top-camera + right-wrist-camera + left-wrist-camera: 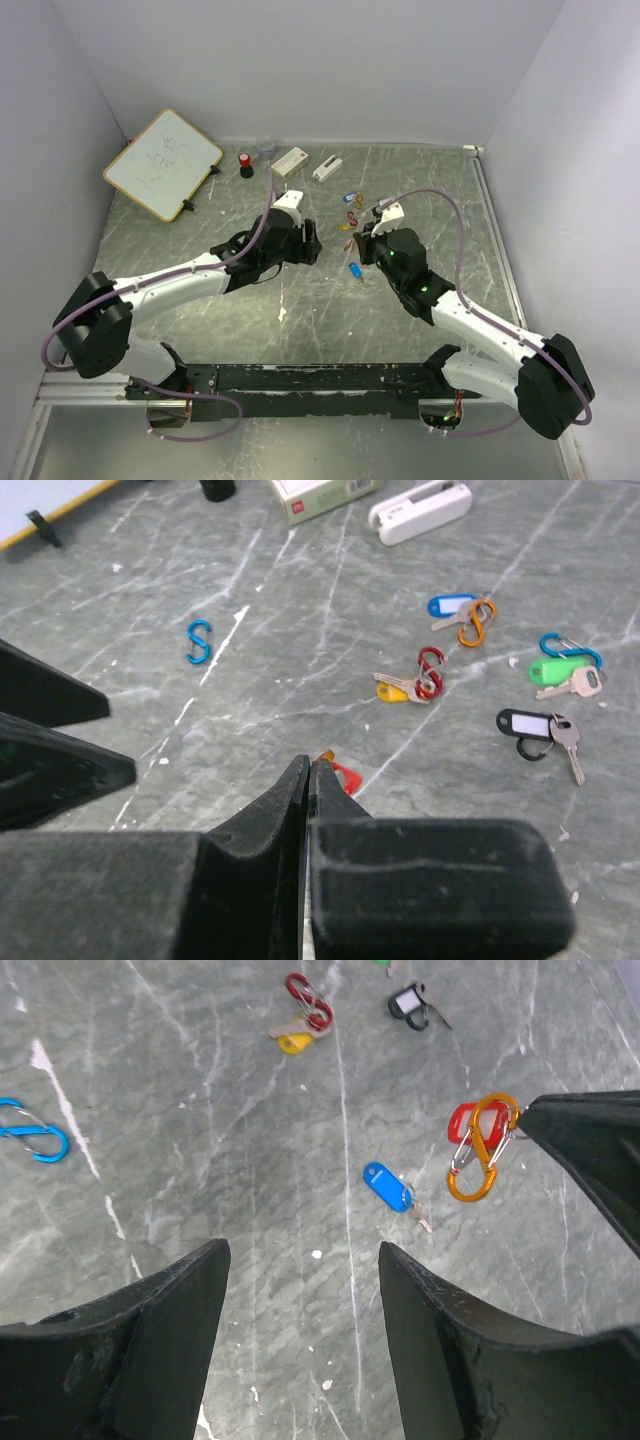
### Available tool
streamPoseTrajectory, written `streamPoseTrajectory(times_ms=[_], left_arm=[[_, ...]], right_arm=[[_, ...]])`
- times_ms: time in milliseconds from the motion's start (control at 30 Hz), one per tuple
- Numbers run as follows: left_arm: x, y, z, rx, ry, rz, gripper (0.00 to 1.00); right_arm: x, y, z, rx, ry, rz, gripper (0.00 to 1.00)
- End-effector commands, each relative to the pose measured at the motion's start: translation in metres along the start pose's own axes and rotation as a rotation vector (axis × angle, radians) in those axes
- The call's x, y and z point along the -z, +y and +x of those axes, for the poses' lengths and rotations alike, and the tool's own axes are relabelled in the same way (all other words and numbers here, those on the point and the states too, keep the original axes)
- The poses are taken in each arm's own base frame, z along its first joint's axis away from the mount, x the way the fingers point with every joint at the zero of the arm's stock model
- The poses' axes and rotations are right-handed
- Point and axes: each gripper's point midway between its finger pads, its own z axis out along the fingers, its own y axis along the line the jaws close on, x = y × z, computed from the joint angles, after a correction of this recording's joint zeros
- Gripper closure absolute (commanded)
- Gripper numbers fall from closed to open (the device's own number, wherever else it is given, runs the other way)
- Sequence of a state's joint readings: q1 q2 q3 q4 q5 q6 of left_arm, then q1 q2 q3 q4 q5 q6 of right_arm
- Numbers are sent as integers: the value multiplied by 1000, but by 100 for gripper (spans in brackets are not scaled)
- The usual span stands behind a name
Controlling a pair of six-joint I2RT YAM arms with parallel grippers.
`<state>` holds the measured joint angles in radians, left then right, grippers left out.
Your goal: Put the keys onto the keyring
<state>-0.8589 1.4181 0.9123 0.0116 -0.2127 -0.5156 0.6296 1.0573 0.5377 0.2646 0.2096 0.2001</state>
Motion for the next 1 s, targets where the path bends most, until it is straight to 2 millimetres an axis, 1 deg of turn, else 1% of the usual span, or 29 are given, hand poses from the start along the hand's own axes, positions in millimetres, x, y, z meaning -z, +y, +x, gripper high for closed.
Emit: streamPoseTrajectory(times_ms=[0, 133, 367, 500, 667, 967], left_arm=[[-4, -27, -5, -26, -5, 146, 28], [-3, -43, -4, -46, -1, 232, 29], [-3, -59, -2, -75, -5, 306, 28], [-7, -62, 3, -84, 10, 316, 28], [-12, -66, 9, -93, 16, 327, 28], [-16, -71, 2, -91, -33, 351, 28]], right_arm=[[6, 16, -21, 5, -75, -93, 100], [6, 19, -21, 10, -70, -108, 100], [3, 21, -21, 11, -65, -118, 100], [2, 22, -20, 12, -59, -122, 100], [4, 25, -23, 11, -69, -140, 100], [6, 28, -23, 12, -68, -161, 100]])
